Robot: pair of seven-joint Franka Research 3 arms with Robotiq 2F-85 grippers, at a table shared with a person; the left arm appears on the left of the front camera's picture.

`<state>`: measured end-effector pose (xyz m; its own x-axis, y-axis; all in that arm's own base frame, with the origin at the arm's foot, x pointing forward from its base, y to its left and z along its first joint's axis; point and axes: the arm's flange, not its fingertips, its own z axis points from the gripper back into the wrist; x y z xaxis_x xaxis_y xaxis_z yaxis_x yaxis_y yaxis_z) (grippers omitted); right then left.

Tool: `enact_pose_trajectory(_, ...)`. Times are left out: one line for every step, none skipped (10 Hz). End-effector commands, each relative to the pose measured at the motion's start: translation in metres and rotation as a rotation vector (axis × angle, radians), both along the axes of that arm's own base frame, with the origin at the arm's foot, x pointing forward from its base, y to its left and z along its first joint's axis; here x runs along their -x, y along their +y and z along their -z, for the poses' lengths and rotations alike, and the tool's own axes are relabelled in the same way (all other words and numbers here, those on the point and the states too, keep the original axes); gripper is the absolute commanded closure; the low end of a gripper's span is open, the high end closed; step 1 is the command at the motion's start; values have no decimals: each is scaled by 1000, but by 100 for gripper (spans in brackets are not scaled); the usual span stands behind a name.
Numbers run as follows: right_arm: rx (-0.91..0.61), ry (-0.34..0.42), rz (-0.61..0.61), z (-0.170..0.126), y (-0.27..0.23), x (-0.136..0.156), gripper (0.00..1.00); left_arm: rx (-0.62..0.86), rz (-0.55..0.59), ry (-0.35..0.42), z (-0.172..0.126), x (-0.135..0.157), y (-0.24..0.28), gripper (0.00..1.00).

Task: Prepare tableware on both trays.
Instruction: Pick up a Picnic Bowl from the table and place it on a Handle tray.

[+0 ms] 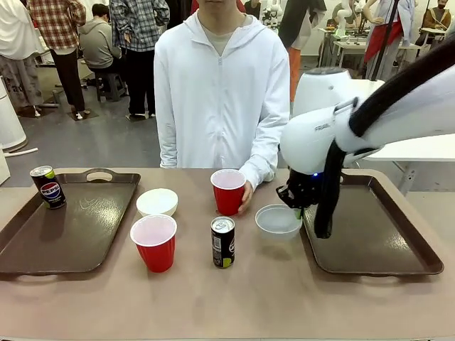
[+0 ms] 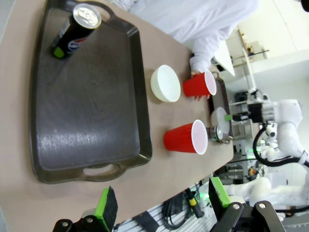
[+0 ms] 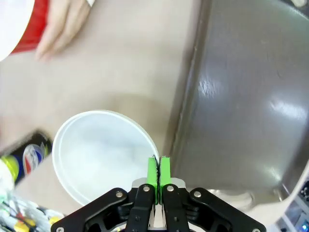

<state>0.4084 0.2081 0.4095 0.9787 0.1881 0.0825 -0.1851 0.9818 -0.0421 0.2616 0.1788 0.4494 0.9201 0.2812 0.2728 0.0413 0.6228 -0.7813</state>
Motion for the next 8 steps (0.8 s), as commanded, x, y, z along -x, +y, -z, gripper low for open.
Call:
enact_pose_trajectory(-55,-66,-1,-47,-36,53,100,5,0,-5,0,1,1,0)
enact_pose_trajectory(-78,-100,25,-57,-52,65,100,5,0,-5,0,1,1,0)
enact_pose_trajectory(-84,-125,54,-61,-73,68,100,5,0,-5,0,1,1,0)
enact_pose_trajectory(-36,-157,124,-57,-101,58,100,5,0,-5,0,1,1,0)
enact_pose_trajectory(-58,-140,184,-50,-130,42,100,5,0,-5,0,1,1,0)
enact_pose_trajectory(-91,-126,234,-44,-156,29,100,5,0,-5,0,1,1,0)
enact_pose_trajectory(-79,-112,301,-33,-174,17,100,5,0,-5,0,1,1,0)
enact_pose_trajectory(-72,-101,336,-23,-186,12,100,5,0,-5,0,1,1,0)
